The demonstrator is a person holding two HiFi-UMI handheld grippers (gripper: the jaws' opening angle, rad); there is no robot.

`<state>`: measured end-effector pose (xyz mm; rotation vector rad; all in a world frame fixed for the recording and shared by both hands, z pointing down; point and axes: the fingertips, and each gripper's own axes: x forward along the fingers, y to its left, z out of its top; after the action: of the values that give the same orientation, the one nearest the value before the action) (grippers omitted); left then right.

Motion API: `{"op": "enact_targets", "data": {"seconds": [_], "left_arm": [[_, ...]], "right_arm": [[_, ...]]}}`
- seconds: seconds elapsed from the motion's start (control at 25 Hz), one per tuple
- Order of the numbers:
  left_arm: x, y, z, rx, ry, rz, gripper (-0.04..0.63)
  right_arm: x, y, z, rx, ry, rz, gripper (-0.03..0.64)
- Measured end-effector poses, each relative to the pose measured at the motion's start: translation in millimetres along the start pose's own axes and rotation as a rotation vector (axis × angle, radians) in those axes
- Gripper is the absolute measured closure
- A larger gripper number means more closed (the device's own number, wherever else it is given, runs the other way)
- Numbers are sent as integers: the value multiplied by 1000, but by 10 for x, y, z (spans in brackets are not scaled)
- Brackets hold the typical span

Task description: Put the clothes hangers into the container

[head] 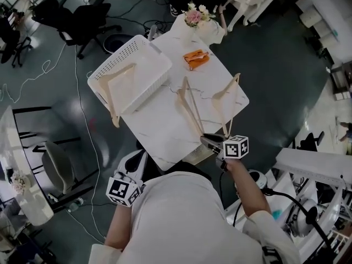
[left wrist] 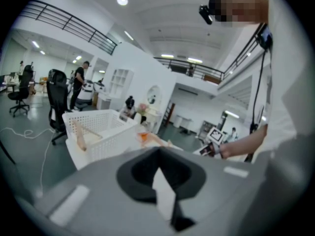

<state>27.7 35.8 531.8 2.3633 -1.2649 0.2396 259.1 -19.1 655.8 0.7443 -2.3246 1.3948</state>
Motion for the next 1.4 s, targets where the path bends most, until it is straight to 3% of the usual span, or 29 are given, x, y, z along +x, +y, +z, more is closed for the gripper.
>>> {"op": "enact_targets", "data": {"seconds": [0.44,0.88,1.4], "left_arm": [[-21,72,25,-1,-9,0,594],[-39,179,59,-4,-20,-6,594],[11,162,48,6,-9,-62,594]], "right_arm": [[-59,378,219,-5,-50,64,532],[-164,706,232,80,-126,129,532],[-633,1340,341,18,-210,160,532]]}}
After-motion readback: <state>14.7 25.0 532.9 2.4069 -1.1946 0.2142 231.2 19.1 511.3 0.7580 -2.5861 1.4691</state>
